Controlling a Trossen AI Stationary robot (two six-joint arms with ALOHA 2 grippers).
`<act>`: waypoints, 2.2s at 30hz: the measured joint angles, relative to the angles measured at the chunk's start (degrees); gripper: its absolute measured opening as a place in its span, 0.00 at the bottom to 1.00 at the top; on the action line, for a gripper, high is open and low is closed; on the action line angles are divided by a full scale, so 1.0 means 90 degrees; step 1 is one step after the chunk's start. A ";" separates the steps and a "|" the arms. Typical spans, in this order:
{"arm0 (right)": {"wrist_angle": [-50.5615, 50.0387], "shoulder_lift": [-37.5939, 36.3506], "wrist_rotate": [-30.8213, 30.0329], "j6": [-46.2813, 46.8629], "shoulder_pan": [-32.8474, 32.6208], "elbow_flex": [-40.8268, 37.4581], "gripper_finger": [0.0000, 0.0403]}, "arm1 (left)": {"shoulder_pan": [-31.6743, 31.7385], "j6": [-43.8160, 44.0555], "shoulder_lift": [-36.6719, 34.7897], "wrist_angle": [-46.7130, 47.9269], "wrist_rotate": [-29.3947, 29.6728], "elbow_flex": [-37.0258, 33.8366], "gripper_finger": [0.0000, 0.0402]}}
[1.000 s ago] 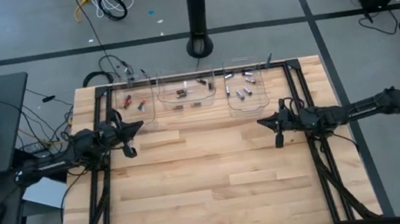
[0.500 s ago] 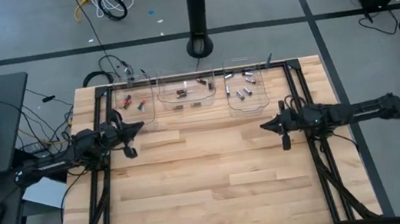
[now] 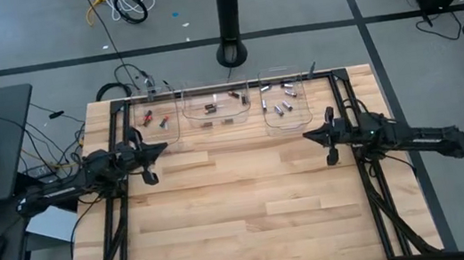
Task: Sort batteries
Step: Return to Home Position
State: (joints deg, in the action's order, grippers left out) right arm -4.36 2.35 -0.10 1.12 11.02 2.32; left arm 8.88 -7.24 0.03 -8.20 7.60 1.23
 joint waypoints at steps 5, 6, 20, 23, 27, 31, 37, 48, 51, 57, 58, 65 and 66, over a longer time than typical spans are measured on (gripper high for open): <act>0.0580 0.0383 -0.0014 -0.0111 0.0206 -0.0223 0.02 | 0.0000 0.0166 -0.0002 -0.0101 0.0012 -0.0087 0.02; 0.0580 0.0469 -0.0023 -0.0075 0.0261 -0.0223 0.02 | 0.0000 0.0173 -0.0002 -0.0064 0.0012 -0.0087 0.02; 0.0641 0.1238 -0.0238 0.0253 0.0542 -0.0223 0.04 | 0.0000 0.0338 0.0003 0.0740 -0.0029 -0.0087 0.02; 0.0718 0.1225 -0.0214 0.0257 0.0382 -0.0223 0.04 | 0.0000 0.0342 0.0037 0.0685 -0.0032 -0.0087 0.02; 0.0626 0.1228 -0.0202 0.0208 0.0222 -0.0223 0.05 | 0.0000 0.0342 0.0031 0.0510 -0.0029 -0.0087 0.02; 0.0640 0.1250 -0.0197 0.0202 0.0188 -0.0223 0.05 | 0.0000 0.0335 0.0034 0.0536 -0.0029 -0.0087 0.02; 0.0662 0.1250 -0.0197 0.0193 0.0188 -0.0220 0.04 | 0.0000 0.0337 0.0032 0.0531 -0.0029 -0.0087 0.02; 0.0662 0.1250 -0.0197 0.0193 0.0188 -0.0220 0.06 | 0.0000 0.0335 0.0034 0.0528 -0.0030 -0.0087 0.02; 0.0662 0.1250 -0.0197 0.0193 0.0188 -0.0220 0.06 | 0.0000 0.0337 0.0034 0.0528 -0.0029 -0.0087 0.02; 0.0662 0.1250 -0.0197 0.0193 0.0188 -0.0220 0.06 | 0.0000 0.0337 0.0034 0.0526 -0.0029 -0.0089 0.02; 0.0662 0.1250 -0.0197 0.0193 0.0188 -0.0220 0.06 | 0.0000 0.0335 0.0034 0.0526 -0.0032 -0.0087 0.02; 0.0662 0.1250 -0.0197 0.0193 0.0188 -0.0220 0.06 | 0.0000 0.0335 0.0034 0.0526 -0.0032 -0.0089 0.02; 0.0662 0.1250 -0.0197 0.0193 0.0188 -0.0218 0.06 | 0.0000 0.0335 0.0034 0.0526 -0.0032 -0.0089 0.02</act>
State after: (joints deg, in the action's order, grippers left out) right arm 1.61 13.61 -1.87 2.85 12.71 0.36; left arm 8.88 -4.23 0.34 -3.46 7.31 0.43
